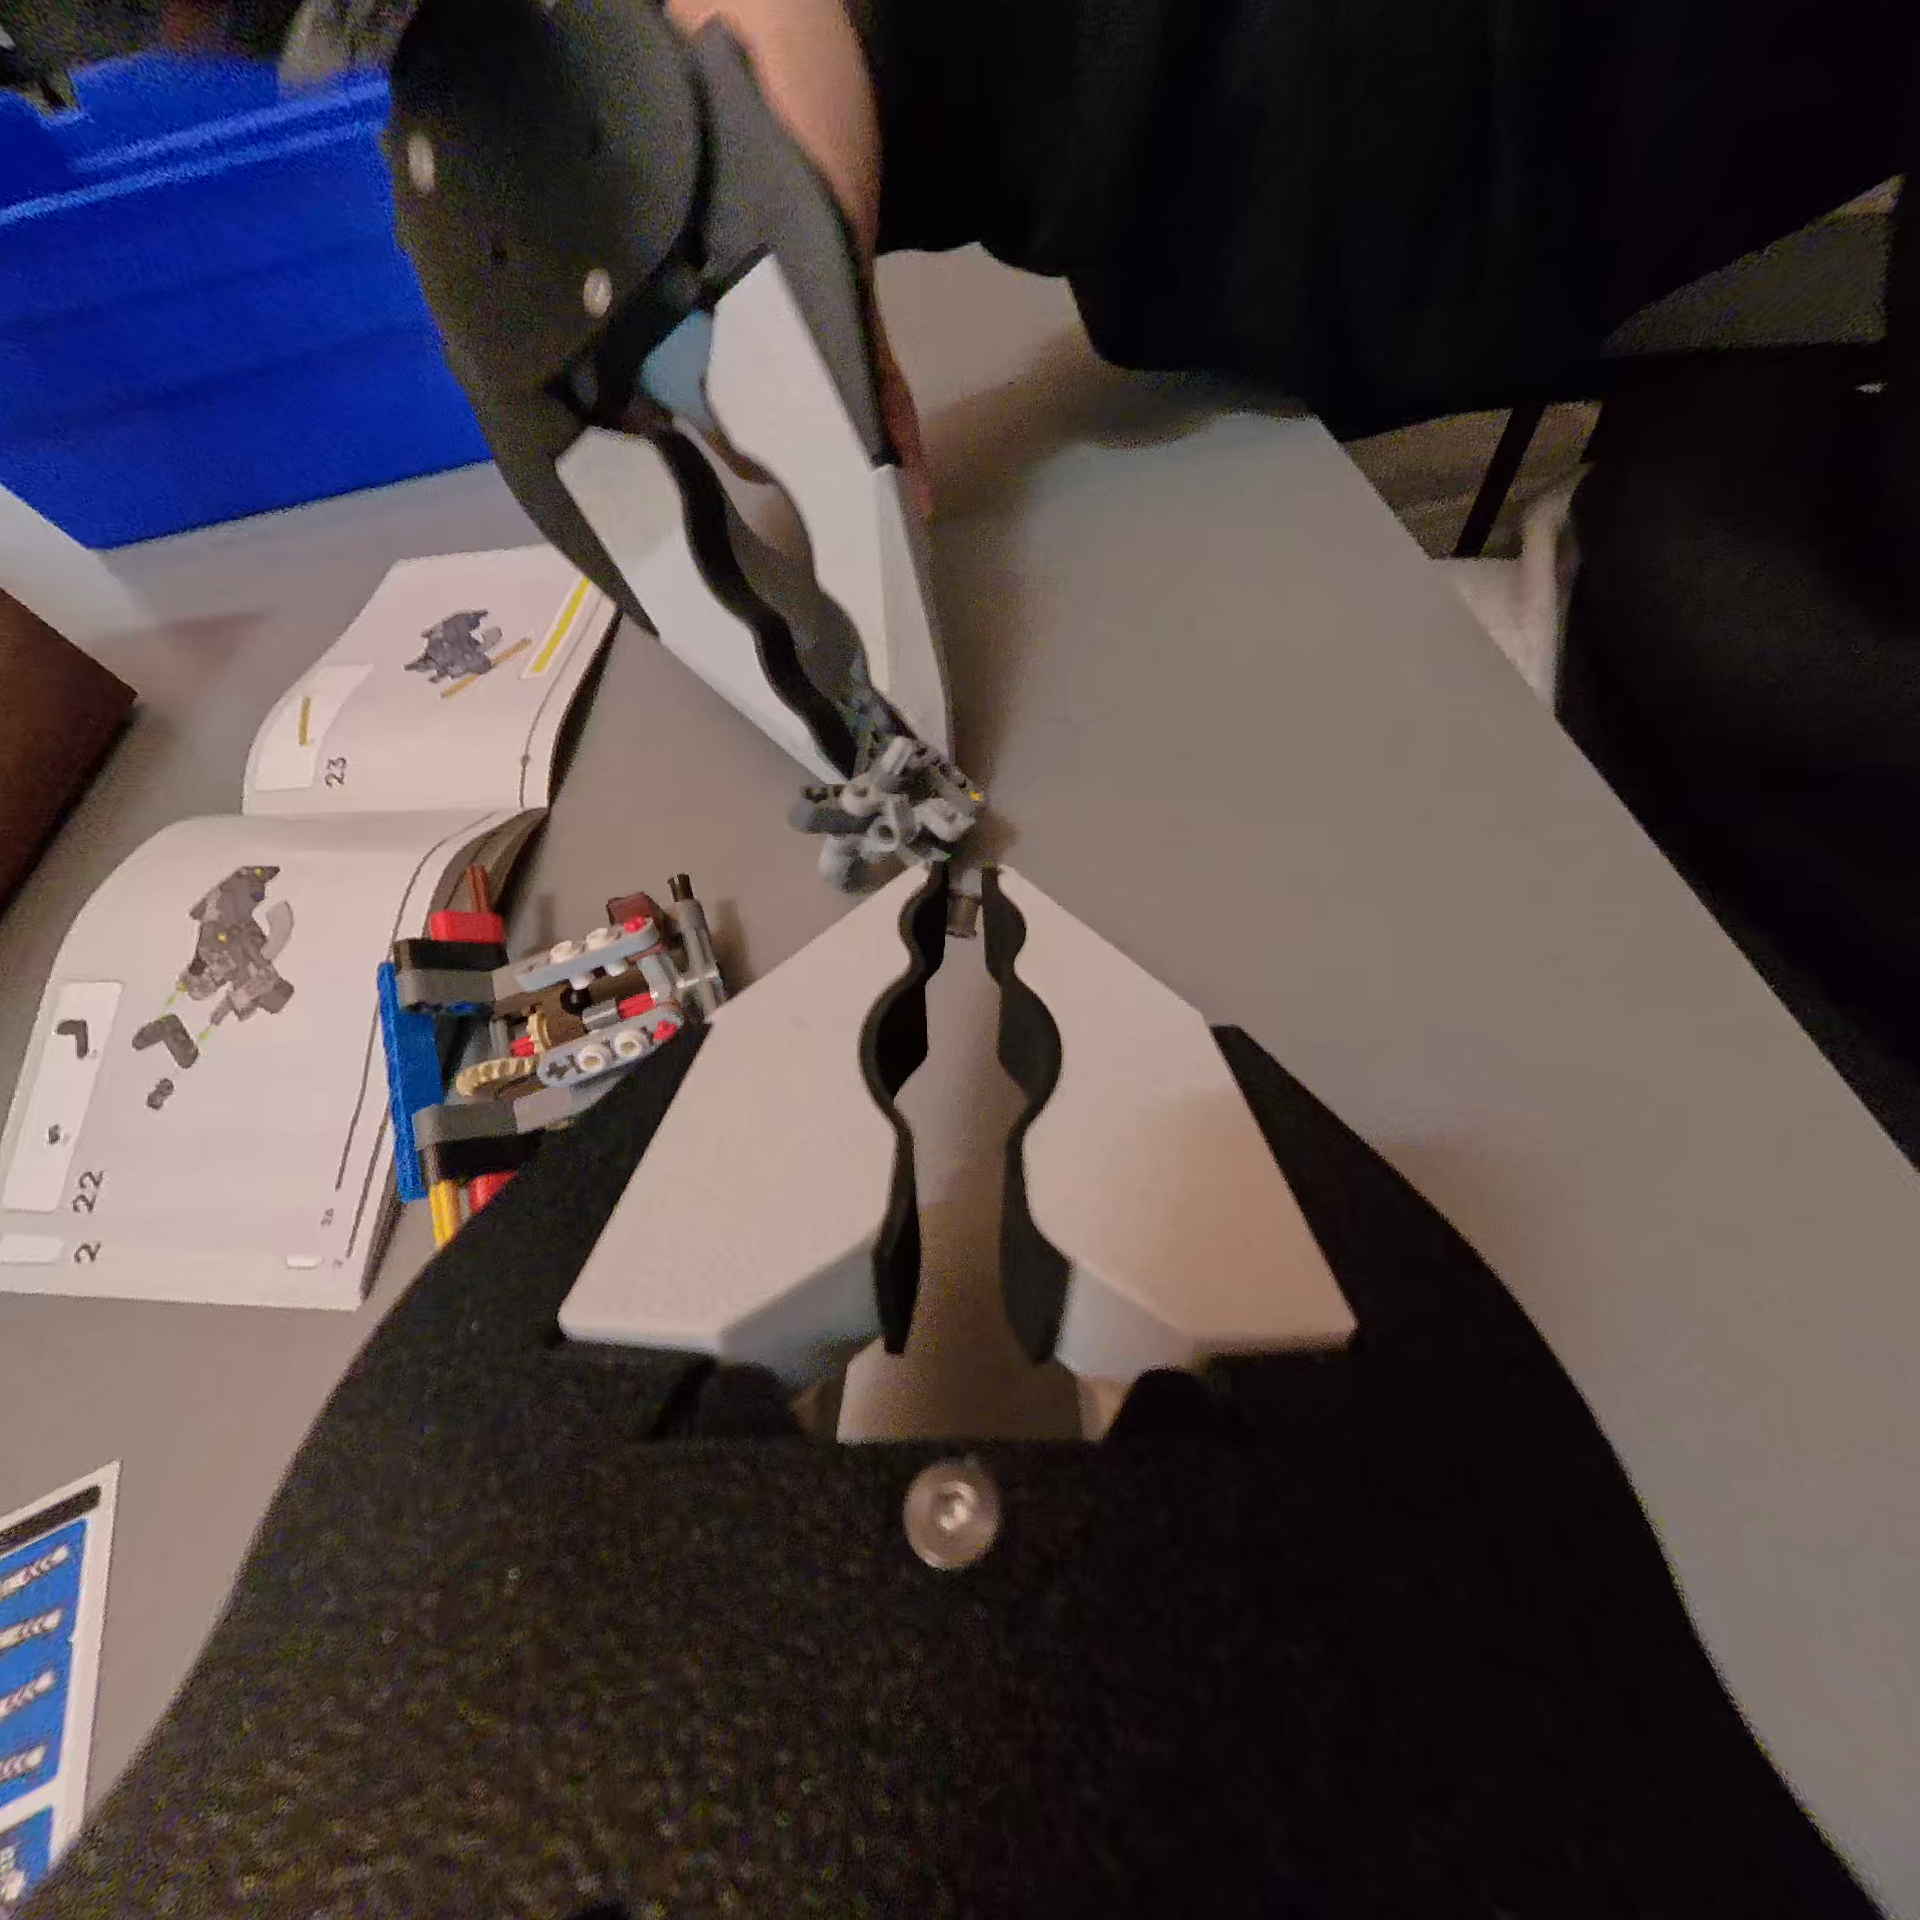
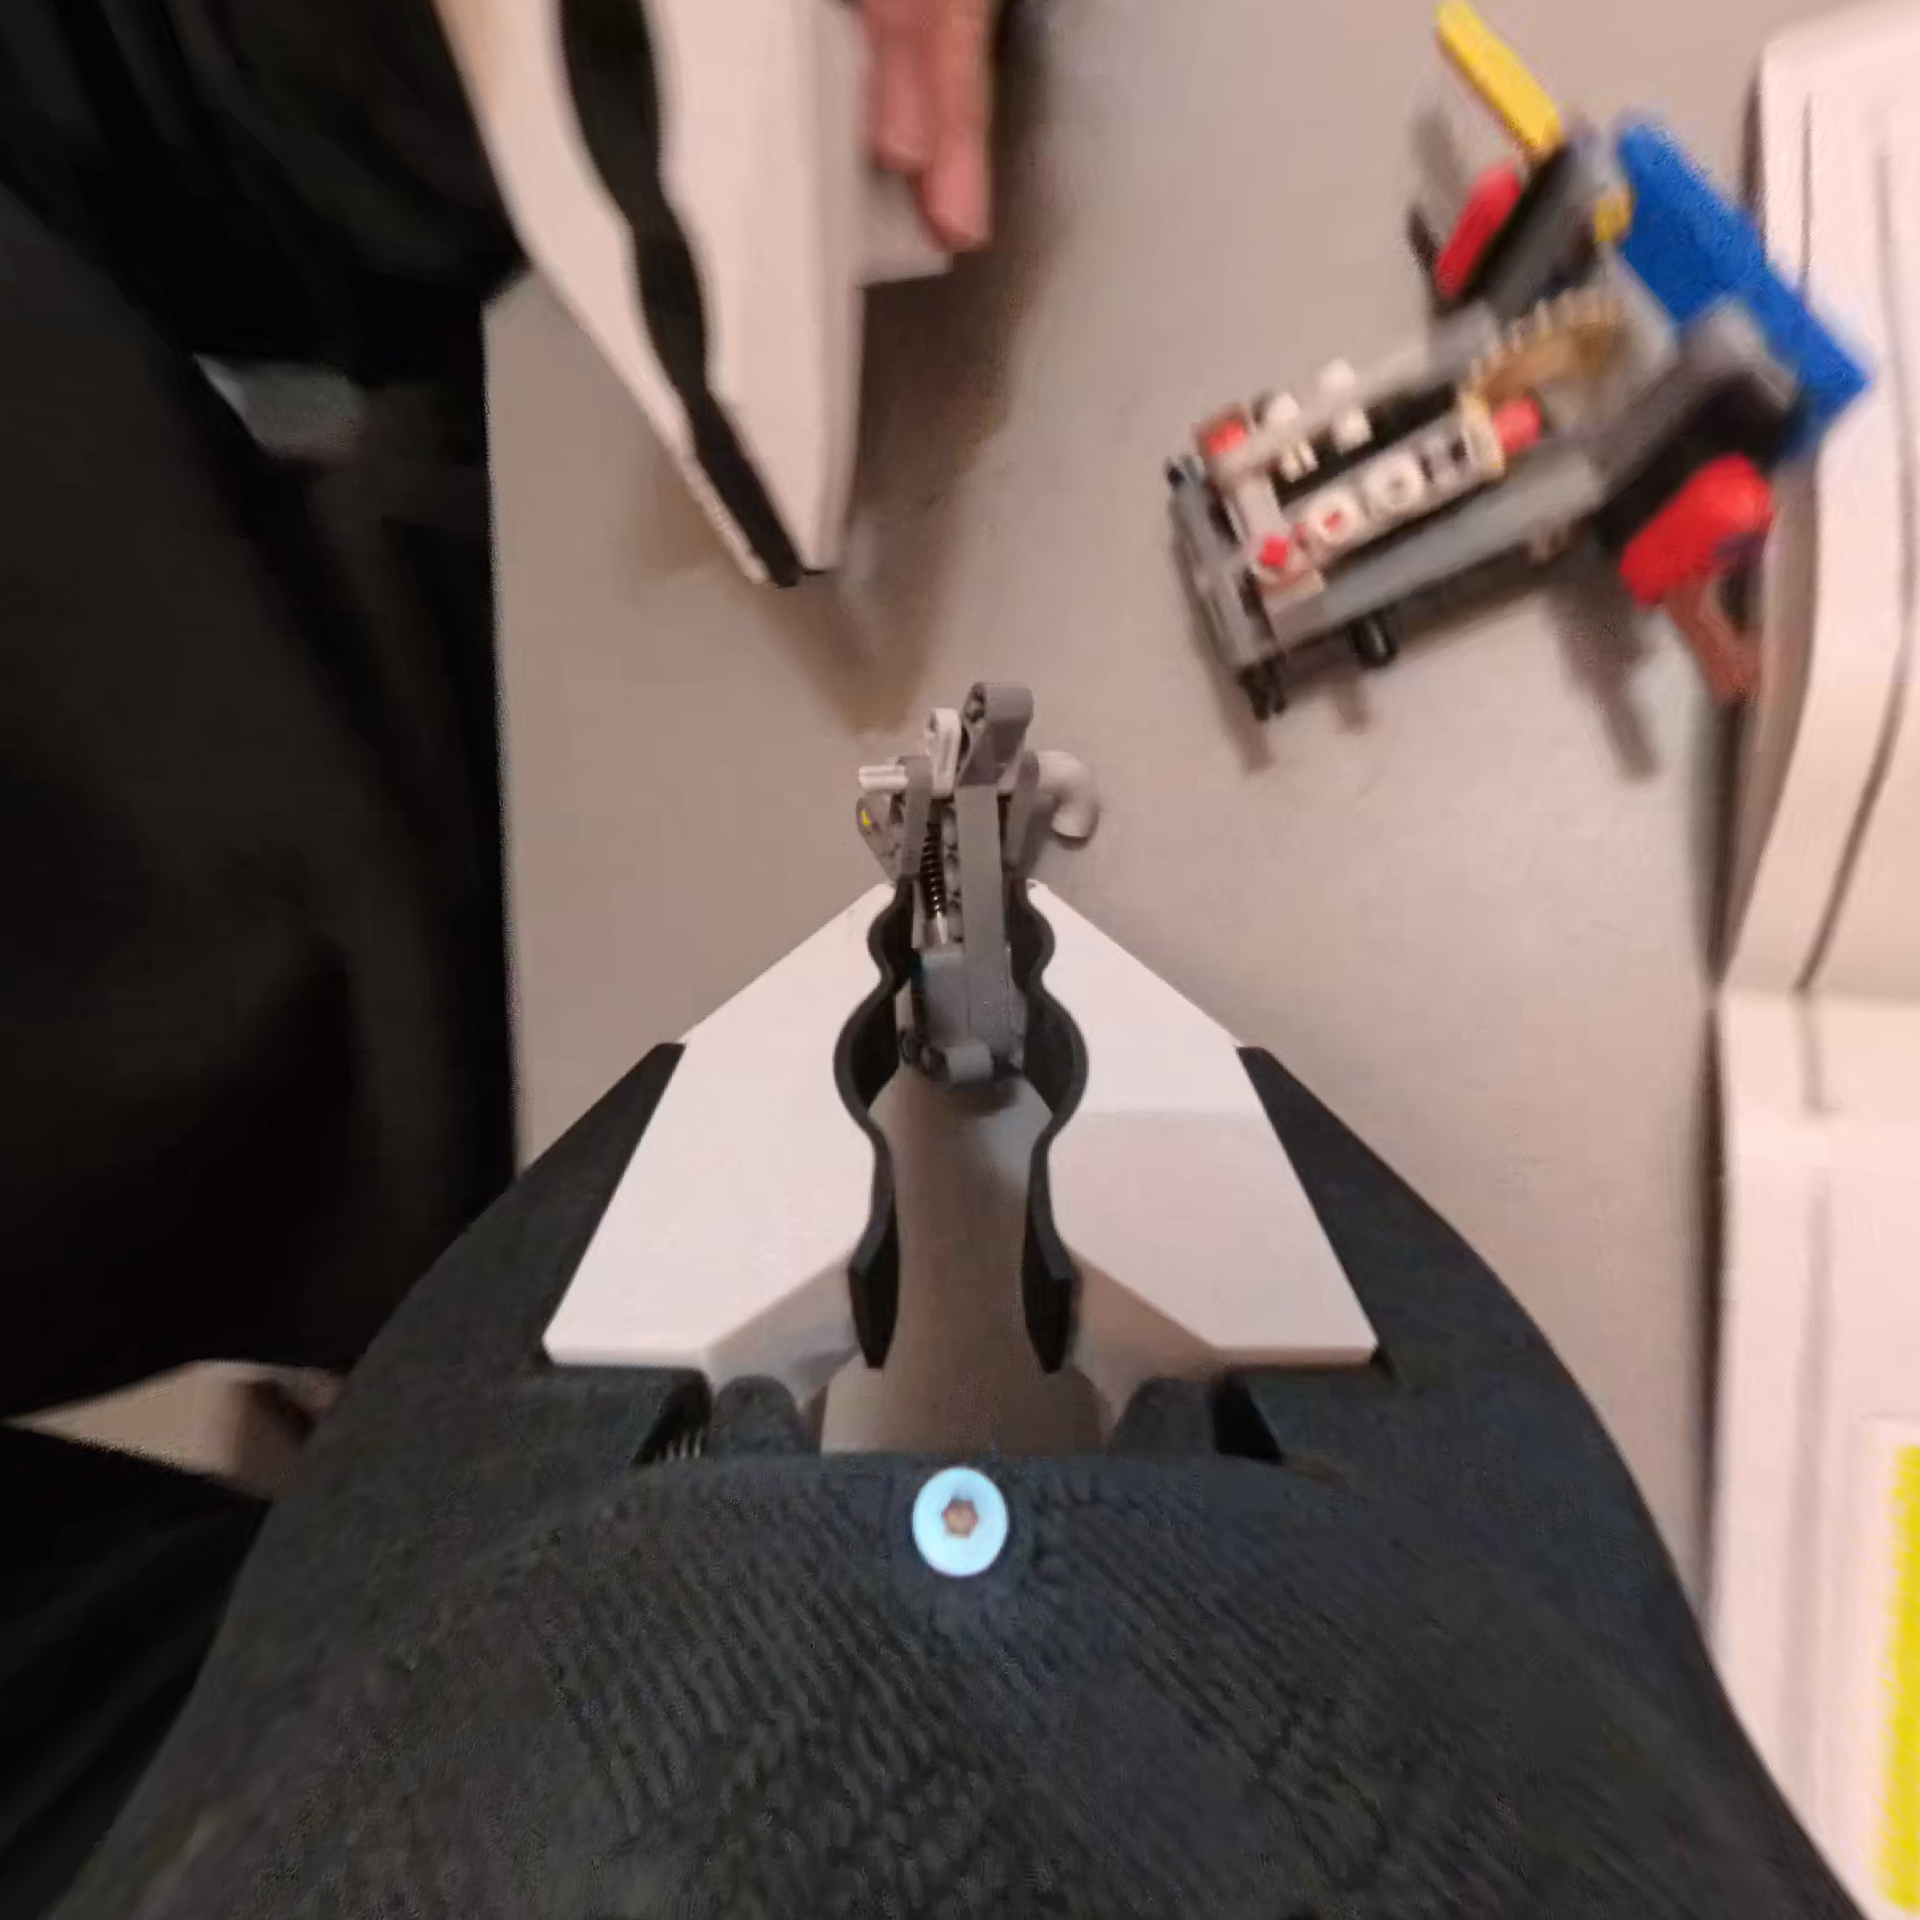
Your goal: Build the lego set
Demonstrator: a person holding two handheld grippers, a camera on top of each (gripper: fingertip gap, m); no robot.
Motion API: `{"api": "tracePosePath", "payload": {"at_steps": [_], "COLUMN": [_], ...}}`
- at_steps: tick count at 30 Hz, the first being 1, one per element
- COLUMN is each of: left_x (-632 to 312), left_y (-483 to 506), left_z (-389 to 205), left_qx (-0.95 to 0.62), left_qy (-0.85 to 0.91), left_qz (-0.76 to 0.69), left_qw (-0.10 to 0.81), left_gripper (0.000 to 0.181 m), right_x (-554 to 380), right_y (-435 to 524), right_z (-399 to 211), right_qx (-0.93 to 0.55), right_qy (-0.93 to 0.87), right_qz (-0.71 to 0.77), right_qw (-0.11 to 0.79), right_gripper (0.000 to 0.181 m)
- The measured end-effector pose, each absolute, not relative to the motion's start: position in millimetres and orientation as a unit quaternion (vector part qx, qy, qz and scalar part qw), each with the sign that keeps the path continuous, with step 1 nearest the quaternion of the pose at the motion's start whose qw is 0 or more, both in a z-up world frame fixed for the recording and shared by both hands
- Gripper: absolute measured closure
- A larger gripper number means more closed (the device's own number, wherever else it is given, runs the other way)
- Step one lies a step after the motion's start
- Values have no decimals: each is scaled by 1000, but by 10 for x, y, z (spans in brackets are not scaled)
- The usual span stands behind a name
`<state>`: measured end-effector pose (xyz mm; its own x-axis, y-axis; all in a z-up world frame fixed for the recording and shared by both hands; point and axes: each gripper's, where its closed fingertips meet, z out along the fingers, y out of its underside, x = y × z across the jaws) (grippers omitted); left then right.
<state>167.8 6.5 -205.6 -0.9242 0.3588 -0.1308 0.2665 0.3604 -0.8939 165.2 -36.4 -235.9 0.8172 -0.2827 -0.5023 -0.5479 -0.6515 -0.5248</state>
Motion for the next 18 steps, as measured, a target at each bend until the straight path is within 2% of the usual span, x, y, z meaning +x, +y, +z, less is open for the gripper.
{"api": "tracePosePath", "payload": {"at_steps": [1, 3, 6, 9, 12, 15, 18], "left_x": [1672, 1639, 1592, 1591, 1626, 1671, 1668], "left_y": [70, 80, 102, 132, 146, 112, 21], "left_z": [-2019, -1928, -1753, -1570, -1468, -1443, -1449], "left_qx": [-191, -194, -186, -164, -149, -161, -196], "left_qy": [-817, -800, -768, -735, -717, -720, -735], "left_qz": [543, 566, 607, 647, 670, 672, 647], "left_qw": [44, 53, 82, 117, 125, 58, -52], "left_gripper": [178, 178, 178, 178, 178, 178, 178], "right_x": [1648, 1691, 1828, 1848, 1955, 2123, 1867], "right_y": [-373, -370, -407, -451, -584, -701, -441], "right_z": [-2361, -2361, -2364, -2291, -2275, -2027, -1625], "right_qx": [-869, -845, -838, -828, -841, -827, -778], "right_qy": [276, 308, 319, 318, 316, 340, 329], "right_qz": [238, 274, 231, 213, 137, 9, 3], "right_qw": [335, 342, 377, 411, 418, 447, 536], "right_gripper": [164, 162, 154, 128, 112, 126, 140]}}
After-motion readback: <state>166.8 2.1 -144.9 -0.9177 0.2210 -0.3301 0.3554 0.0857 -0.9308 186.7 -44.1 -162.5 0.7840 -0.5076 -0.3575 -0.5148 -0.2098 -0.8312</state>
